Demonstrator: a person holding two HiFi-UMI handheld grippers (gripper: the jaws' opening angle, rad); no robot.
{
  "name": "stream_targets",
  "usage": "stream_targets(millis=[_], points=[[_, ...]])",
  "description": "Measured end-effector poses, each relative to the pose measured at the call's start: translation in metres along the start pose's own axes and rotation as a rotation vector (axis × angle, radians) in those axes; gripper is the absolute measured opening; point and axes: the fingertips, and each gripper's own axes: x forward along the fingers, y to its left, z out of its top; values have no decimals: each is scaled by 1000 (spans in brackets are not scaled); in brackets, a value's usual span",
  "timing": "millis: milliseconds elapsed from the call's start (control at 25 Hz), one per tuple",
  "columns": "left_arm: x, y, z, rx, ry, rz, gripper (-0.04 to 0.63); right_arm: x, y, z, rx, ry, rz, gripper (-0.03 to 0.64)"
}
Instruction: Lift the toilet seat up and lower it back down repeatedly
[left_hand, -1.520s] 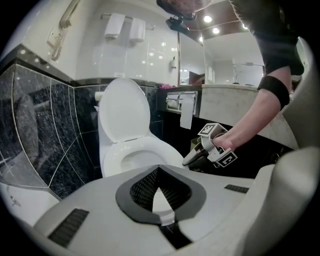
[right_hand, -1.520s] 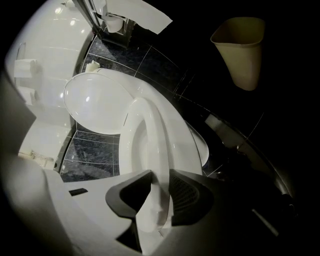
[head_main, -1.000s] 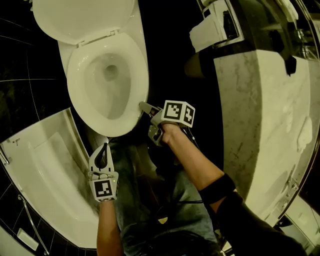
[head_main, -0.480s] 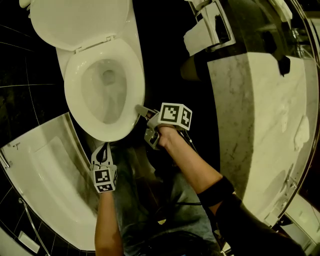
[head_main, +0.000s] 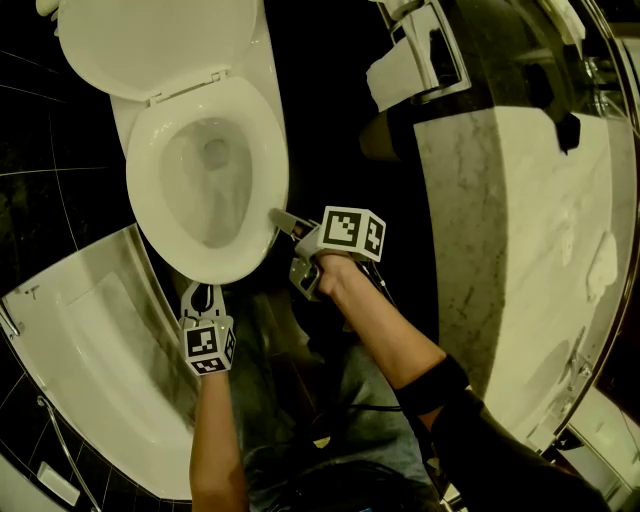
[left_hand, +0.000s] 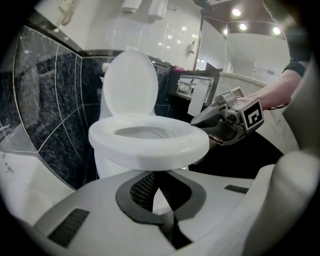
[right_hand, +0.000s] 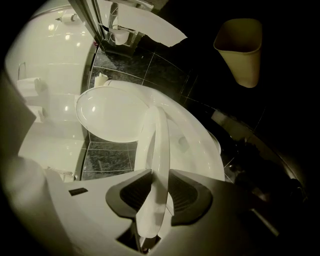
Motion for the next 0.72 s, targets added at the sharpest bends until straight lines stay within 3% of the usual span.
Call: stream_targets(millis=[400,560,720], points=[[-21,-2,39,-20,-44,-18,-12,-16,34,6,-129,1,-4,156],[-36,1,80,-30,-77,-17,-12,-39,68,14,-201,-39,-22,149],[-42,14,136,-19,-124,-13,-12,-67,116,36,-357,-110,-47,117]])
